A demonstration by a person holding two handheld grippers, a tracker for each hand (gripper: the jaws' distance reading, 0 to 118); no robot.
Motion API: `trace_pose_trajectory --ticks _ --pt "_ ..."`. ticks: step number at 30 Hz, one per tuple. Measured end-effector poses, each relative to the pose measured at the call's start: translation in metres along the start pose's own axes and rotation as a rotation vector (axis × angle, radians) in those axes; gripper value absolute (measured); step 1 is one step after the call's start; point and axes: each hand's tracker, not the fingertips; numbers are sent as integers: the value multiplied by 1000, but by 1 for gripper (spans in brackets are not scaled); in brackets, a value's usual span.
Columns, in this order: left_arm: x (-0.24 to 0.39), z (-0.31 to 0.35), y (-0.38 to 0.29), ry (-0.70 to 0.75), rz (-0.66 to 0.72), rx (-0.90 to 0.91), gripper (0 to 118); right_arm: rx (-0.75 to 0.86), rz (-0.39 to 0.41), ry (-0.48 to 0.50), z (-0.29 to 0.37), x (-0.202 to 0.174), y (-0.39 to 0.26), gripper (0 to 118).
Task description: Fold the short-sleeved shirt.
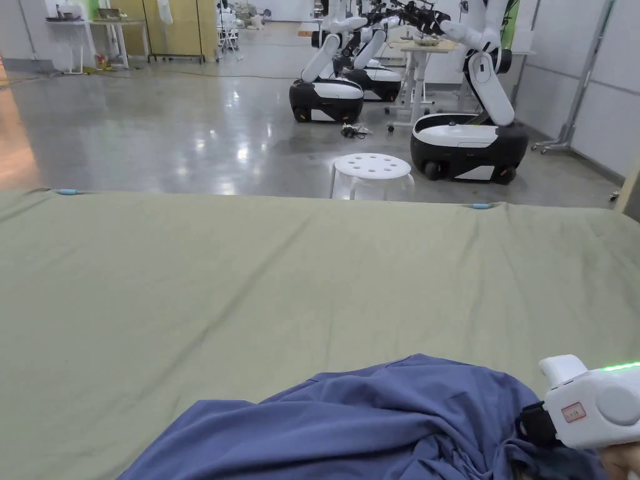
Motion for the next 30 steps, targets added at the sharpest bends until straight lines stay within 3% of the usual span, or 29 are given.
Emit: trace_pose_trajectory --ticks 1,5,8,10,13,20,25,30 --pt "3 1 0 -9 13 7 7 0 -2 -12 3 -3 -1 7" --pt "11 -4 -2 -107 30 139 6 16 -21 -27 4 -16 -5 7" --pt "21 0 5 -217 61 172 5 119 -120 39 32 -12 -5 7" --pt "22 15 15 -295 126 227 5 235 -128 43 66 -8 -3 7" --pt "25 45 37 -346 109 339 5 364 -183 115 122 4 6 7" --pt "26 135 97 -420 105 611 5 699 -207 119 257 15 13 7" --pt "35 188 138 -387 50 750 5 877 -240 65 339 15 20 7" --pt "50 208 199 -400 34 796 5 936 -256 -14 384 34 59 7"
